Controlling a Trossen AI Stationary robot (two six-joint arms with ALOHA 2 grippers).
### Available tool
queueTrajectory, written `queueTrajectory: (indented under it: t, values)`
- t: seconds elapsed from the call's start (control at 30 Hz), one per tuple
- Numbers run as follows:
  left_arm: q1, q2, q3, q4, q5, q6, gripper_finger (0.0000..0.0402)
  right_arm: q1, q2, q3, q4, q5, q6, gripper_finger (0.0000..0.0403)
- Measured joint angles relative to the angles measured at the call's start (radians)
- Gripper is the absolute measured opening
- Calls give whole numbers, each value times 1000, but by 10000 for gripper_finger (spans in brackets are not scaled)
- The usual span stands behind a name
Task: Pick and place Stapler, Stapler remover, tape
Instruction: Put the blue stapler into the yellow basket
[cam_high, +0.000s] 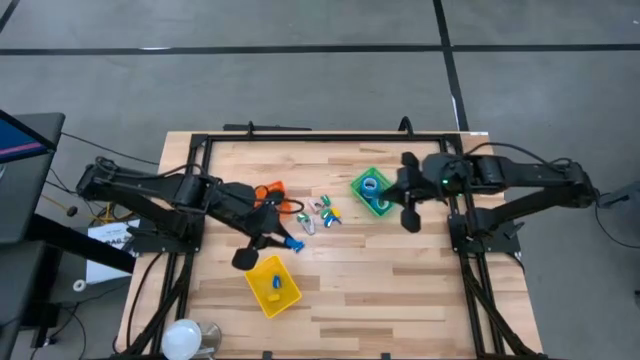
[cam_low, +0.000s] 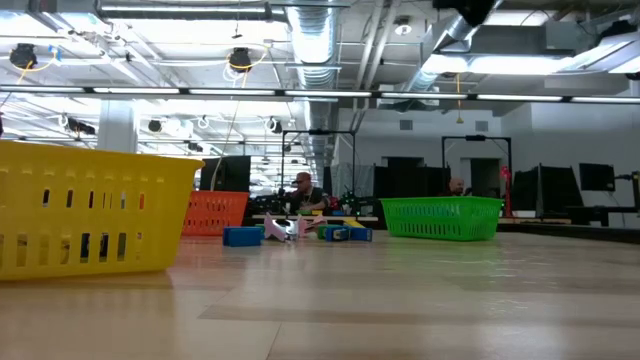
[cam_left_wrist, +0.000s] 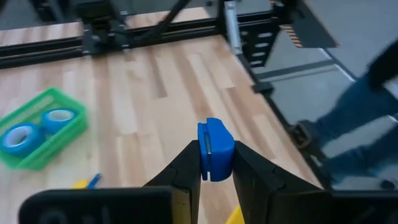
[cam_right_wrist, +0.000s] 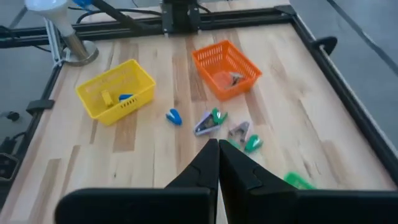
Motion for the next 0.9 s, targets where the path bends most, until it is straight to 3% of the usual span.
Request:
queueTrajectory:
  t: [0.37, 0.6, 0.9]
  values:
    - [-177, 5, 0, -6, 17, -60, 64, -19, -218, -114, -13, 5, 136, 0]
    - [-241, 76, 0, -114, 19, -63, 63, 6, -217, -117, -12, 4, 140, 0]
    - [-234, 239, 0, -228, 15, -27, 63, 29, -166, -118, -14, 4, 140, 0]
